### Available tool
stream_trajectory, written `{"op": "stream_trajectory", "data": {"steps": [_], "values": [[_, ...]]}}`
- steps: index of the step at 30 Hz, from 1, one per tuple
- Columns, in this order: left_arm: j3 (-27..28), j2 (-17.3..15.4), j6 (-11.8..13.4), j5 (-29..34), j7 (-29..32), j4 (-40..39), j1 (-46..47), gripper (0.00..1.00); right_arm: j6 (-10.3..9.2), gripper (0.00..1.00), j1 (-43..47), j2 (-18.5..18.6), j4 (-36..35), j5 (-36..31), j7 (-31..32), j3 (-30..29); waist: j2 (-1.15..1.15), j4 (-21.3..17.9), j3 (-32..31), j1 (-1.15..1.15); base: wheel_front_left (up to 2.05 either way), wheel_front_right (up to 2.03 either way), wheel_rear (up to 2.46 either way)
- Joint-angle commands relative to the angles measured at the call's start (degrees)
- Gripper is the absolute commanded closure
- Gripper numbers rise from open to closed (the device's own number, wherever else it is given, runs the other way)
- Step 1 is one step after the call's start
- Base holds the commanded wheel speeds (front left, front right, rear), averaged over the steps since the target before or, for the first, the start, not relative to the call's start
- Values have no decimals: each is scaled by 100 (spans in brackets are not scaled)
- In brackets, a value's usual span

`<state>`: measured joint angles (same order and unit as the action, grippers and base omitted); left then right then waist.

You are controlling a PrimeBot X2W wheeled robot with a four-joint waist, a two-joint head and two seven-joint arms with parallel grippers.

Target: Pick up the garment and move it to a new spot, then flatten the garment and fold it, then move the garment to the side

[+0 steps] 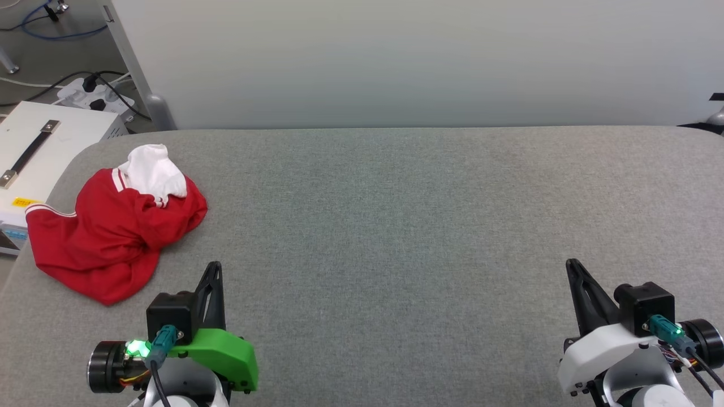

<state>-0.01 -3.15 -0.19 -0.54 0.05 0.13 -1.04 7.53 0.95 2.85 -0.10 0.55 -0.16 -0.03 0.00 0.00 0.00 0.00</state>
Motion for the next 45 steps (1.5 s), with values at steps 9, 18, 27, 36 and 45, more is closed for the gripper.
{"op": "stream_trajectory", "data": {"steps": [9, 18, 27, 36, 45], "values": [[1, 27, 19, 54, -5, -13, 104, 100, -4, 100, -95, 3, 10, -55, 16, 3, 0, 0, 0, 0, 0, 0, 0], [1, -1, 1, -3, -1, 1, -7, 0, 0, 0, 3, 0, -1, 8, -1, -3, 0, 0, 0, 0, 0, 0, 0], [-38, 1, 70, -28, -93, -11, 5, 0, 0, 0, 17, 0, -34, 67, -92, -55, 0, -4, 10, 0, 0, 0, 0], [-85, 3, 135, -63, -200, -35, 16, 0, -1, 0, 43, 0, -118, 196, -198, -108, 0, -7, 23, 0, 0, 0, 0], [-121, 5, 167, -146, -306, -53, 25, 0, -1, 0, 72, 1, -206, 353, -302, -124, 0, -7, 35, 0, 0, 0, 0]]}}
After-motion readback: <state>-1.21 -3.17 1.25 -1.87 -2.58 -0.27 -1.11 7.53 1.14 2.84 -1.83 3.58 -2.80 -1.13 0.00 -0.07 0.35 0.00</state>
